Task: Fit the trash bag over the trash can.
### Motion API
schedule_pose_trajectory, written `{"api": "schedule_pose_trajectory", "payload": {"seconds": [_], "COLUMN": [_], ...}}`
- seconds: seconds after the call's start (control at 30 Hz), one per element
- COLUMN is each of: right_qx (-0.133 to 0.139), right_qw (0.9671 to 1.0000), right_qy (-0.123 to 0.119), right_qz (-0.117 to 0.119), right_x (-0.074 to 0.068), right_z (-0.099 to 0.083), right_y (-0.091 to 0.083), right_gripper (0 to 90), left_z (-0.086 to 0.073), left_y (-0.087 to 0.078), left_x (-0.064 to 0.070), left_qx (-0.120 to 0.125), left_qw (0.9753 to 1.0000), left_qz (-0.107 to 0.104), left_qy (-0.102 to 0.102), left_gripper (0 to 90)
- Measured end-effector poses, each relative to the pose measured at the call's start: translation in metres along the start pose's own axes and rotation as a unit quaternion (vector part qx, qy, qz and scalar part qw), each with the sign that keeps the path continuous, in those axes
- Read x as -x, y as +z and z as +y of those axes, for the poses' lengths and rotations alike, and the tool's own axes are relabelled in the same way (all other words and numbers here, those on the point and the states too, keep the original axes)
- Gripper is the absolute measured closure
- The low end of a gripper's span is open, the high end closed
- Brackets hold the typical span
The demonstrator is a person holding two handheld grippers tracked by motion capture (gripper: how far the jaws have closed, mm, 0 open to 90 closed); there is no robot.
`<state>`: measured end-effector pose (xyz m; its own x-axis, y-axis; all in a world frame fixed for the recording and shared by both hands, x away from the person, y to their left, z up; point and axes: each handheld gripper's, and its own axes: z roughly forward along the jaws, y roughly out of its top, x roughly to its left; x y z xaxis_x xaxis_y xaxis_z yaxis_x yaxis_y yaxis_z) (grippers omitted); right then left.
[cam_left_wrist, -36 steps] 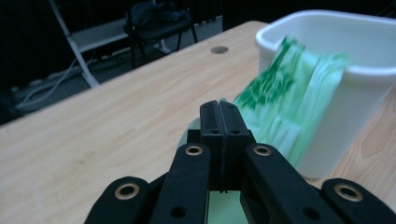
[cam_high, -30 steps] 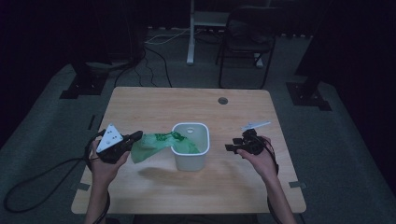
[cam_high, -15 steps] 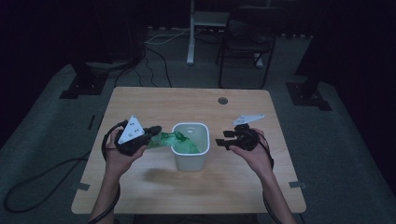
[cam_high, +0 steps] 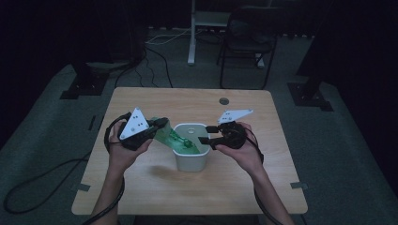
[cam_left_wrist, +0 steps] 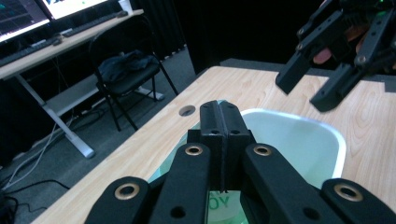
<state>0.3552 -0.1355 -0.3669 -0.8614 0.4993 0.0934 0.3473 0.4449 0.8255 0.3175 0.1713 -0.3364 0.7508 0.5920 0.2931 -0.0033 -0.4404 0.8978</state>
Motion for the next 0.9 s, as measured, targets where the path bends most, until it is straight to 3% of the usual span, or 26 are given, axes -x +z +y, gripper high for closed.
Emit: {"api": "schedule_pose_trajectory", "payload": {"seconds": [0.03, 0.27, 0.37, 0.47, 0.53, 0.57, 0.6, 0.63, 0.7, 0.8, 0.9], "right_qx": [0.002, 0.026, 0.032, 0.032, 0.033, 0.033, 0.036, 0.036, 0.036, 0.035, 0.036], "right_qw": [0.9999, 0.9983, 0.9967, 0.9969, 0.997, 0.997, 0.9967, 0.9971, 0.9973, 0.9971, 0.9961], "right_qy": [-0.008, -0.039, -0.054, -0.06, -0.057, -0.057, -0.058, -0.056, -0.046, -0.052, -0.071], "right_qz": [0.015, 0.036, 0.052, 0.04, 0.041, 0.041, 0.043, 0.038, 0.043, 0.043, 0.038], "right_x": [-0.006, -0.024, -0.032, -0.034, -0.032, -0.032, -0.031, -0.029, -0.026, -0.025, -0.027], "right_z": [0.008, 0.033, 0.048, 0.053, 0.057, 0.057, 0.058, 0.059, 0.06, 0.059, 0.058], "right_y": [0.004, 0.016, 0.028, 0.036, 0.043, 0.043, 0.045, 0.046, 0.044, 0.041, 0.032], "right_gripper": [47.4, 49.2, 54.2, 55.1, 64.6, 64.6, 71.9, 84.9, 90.0, 90.0, 90.0], "left_z": [0.004, 0.011, 0.012, 0.012, 0.011, 0.011, 0.011, 0.01, 0.009, 0.007, -0.001], "left_y": [0.0, 0.003, 0.004, 0.004, 0.004, 0.004, 0.004, 0.004, 0.003, 0.001, -0.006], "left_x": [0.001, 0.004, 0.005, 0.005, 0.005, 0.005, 0.005, 0.005, 0.004, 0.003, -0.002], "left_qx": [0.005, 0.012, 0.014, 0.015, 0.014, 0.014, 0.014, 0.015, 0.016, 0.017, 0.019], "left_qw": [1.0, 0.9999, 0.9999, 0.9999, 0.9999, 0.9999, 0.9999, 0.9999, 0.9999, 0.9998, 0.9997], "left_qz": [0.0, -0.003, -0.005, -0.006, -0.006, -0.006, -0.006, -0.005, -0.006, -0.002, 0.007], "left_qy": [0.0, 0.002, 0.001, 0.0, 0.001, 0.001, 0.001, 0.001, 0.0, -0.003, -0.014], "left_gripper": [90.0, 90.0, 90.0, 90.0, 90.0, 90.0, 90.0, 90.0, 90.0, 90.0, 84.0]}}
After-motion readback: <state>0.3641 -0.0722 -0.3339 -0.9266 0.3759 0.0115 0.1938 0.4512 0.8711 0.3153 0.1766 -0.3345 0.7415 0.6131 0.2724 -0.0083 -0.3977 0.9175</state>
